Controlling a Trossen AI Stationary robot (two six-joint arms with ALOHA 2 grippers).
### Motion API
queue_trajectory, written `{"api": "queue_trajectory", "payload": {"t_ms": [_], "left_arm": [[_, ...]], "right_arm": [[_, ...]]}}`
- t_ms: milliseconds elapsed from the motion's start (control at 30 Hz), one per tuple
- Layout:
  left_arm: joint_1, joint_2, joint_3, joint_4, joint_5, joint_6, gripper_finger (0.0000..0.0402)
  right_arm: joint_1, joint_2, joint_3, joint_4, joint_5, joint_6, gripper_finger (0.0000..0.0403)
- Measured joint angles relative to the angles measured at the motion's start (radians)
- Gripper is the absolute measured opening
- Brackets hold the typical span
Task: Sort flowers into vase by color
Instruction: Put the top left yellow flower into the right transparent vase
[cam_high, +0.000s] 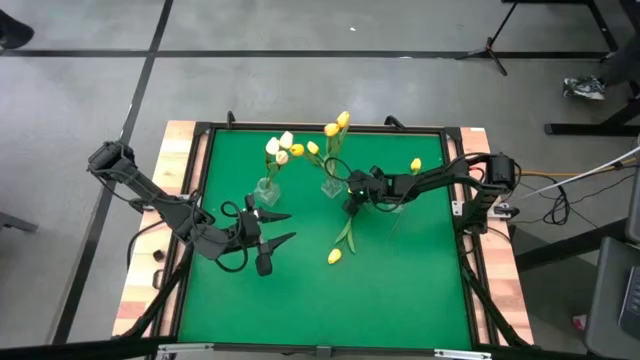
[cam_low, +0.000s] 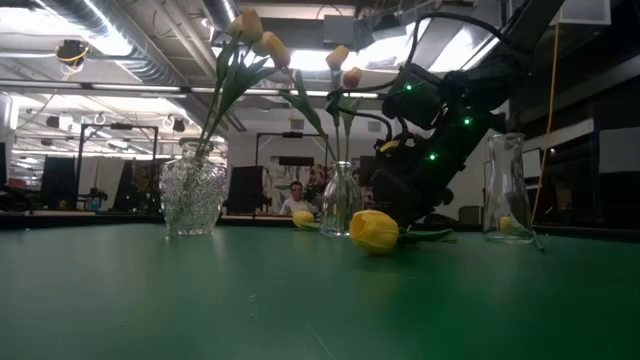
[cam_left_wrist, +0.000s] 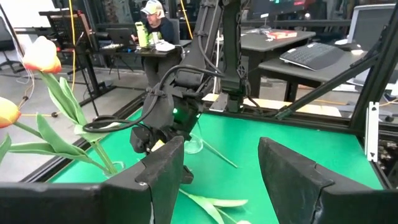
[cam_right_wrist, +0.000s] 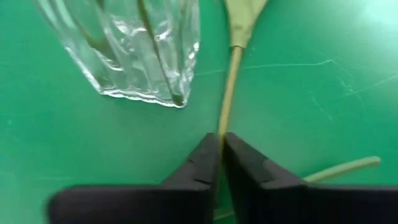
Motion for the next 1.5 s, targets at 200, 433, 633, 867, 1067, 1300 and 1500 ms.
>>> {"api": "queue_trajectory", "payload": {"t_ms": [200,433,633,867,1067,1300,1500], "left_arm": [[0.000,0.000,0.000,0.000,0.000,0.000,0.0204],[0.000,0.000,0.000,0.000,0.000,0.000,0.0204],[0.000,0.000,0.000,-0.001,-0.001,0.000,0.0204],[0.000,0.000,0.000,-0.012,-0.002,0.000,0.0204],[0.000,0.000,0.000,-0.013,-0.002,-0.005,0.0204],[0.000,0.000,0.000,-0.015,-0.002,-0.048,0.0204],[0.000,0.000,0.000,-0.012,-0.002,-0.057,0.0204]], "right_arm": [[0.000,-0.002,0.000,-0.005,0.004,0.050,0.0014],[-0.001,-0.036,-0.005,-0.027,0.035,0.072,0.0003],[-0.001,-0.092,-0.004,-0.052,0.047,0.075,0.0002],[0.000,-0.153,-0.004,-0.159,0.048,0.086,0.0001],[0.000,-0.226,-0.003,-0.212,0.106,0.103,0.0001],[0.000,-0.351,-0.002,-0.245,0.153,0.107,0.0000],[0.000,-0.486,-0.002,-0.290,0.207,0.126,0.0000]]}}
